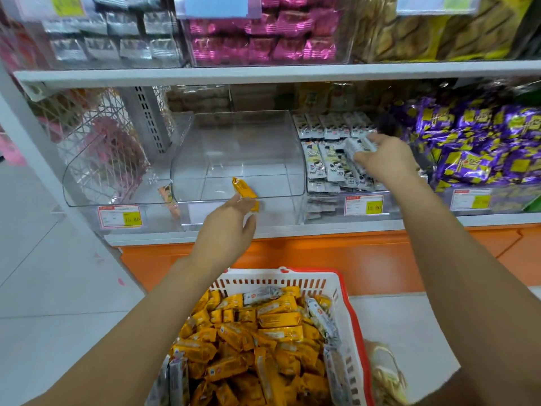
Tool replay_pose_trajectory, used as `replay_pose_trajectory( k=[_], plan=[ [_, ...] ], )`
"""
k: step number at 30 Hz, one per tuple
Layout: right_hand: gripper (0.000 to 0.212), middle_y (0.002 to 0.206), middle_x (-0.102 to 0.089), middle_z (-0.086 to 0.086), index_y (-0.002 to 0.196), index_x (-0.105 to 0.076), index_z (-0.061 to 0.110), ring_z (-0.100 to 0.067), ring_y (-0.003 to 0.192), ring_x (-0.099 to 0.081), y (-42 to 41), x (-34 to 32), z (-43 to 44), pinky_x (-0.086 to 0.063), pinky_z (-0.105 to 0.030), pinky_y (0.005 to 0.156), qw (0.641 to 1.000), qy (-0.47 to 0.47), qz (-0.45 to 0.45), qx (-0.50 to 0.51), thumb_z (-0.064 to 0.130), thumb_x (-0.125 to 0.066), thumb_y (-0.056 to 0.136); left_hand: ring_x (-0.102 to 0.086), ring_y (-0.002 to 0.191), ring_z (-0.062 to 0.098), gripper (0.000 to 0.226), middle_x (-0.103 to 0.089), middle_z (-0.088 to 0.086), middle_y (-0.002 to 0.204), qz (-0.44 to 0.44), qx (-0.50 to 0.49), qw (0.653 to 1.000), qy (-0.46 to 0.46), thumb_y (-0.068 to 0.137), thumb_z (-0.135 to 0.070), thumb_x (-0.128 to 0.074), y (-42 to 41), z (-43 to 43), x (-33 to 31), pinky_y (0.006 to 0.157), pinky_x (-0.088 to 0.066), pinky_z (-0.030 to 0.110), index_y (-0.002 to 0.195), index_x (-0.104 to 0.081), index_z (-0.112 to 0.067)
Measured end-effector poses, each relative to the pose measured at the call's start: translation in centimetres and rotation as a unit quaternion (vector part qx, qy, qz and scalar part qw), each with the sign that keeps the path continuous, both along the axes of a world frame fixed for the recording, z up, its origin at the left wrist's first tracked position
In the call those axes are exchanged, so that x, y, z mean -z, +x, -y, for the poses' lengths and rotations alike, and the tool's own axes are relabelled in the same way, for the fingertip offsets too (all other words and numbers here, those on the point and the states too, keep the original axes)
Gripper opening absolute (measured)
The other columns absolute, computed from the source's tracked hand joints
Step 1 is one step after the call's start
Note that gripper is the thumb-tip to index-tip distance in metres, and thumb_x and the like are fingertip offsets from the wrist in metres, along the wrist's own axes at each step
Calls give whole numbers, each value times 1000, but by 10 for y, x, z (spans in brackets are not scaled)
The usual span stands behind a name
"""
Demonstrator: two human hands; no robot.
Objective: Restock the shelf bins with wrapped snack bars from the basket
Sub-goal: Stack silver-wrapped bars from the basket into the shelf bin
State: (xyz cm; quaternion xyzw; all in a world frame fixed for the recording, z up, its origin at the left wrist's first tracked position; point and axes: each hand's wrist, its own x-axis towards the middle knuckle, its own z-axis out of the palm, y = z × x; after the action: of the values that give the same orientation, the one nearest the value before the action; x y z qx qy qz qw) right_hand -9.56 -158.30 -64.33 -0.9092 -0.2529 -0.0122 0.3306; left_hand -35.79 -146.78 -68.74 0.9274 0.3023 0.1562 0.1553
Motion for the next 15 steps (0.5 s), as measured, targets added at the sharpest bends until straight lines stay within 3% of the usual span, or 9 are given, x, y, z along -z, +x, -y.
replay_pose_trajectory(
  k=[3, 6, 8, 11, 12, 15],
  plan=[
    [53, 128, -58, -20, 140, -49, 21, -31, 93, -59, 1, 4, -13, -48, -36, 77, 999, -36, -13, -16, 37, -57, 90, -58, 116, 26, 39, -43, 8, 146, 4, -13, 1000, 7, 99, -27, -44, 3, -1, -1, 98, -41, 30, 138, -49, -22],
    [48, 126, -57, -22, 137, -52, 20, -34, 103, -55, 1, 14, -20, -48, -39, 83, 1000, -16, -13, -20, 41, -46, 93, -61, 108, 26, 37, -57, 7, 134, 12, -26, 1000, 11, 99, -27, -44, 6, 0, -2, 93, -44, 31, 135, -52, -20],
    [44, 115, -60, -26, 130, -56, 11, -33, 100, -54, -3, 22, -21, -46, -44, 86, 999, 1, -12, -35, 35, -36, 99, -61, 108, 25, 37, -59, 7, 131, 18, -30, 999, 18, 99, -27, -44, 7, 2, -2, 92, -45, 31, 135, -52, -20],
    [39, 101, -58, -28, 113, -60, 13, -41, 102, -54, -10, 28, -21, -45, -42, 82, 999, -11, 24, -46, 29, -27, 102, -59, 112, 26, 37, -57, 7, 133, 16, -26, 999, 27, 100, -28, -43, 8, 1, -1, 94, -44, 32, 135, -52, -19],
    [38, 104, -57, -29, 115, -60, 14, -42, 105, -54, -12, 28, -20, -45, -43, 83, 998, -15, 30, -50, 27, -27, 102, -59, 112, 26, 37, -57, 7, 134, 16, -26, 999, 29, 100, -28, -42, 9, 1, 0, 94, -44, 33, 135, -52, -19],
    [42, 138, -43, -29, 138, -50, 12, -40, 129, -40, -19, 24, -16, -37, -47, 103, 998, -14, 16, -54, 25, -28, 104, -60, 110, 27, 37, -57, 7, 133, 25, -18, 999, 28, 99, -27, -44, 6, 1, 1, 94, -44, 33, 135, -52, -19]
  ],
)
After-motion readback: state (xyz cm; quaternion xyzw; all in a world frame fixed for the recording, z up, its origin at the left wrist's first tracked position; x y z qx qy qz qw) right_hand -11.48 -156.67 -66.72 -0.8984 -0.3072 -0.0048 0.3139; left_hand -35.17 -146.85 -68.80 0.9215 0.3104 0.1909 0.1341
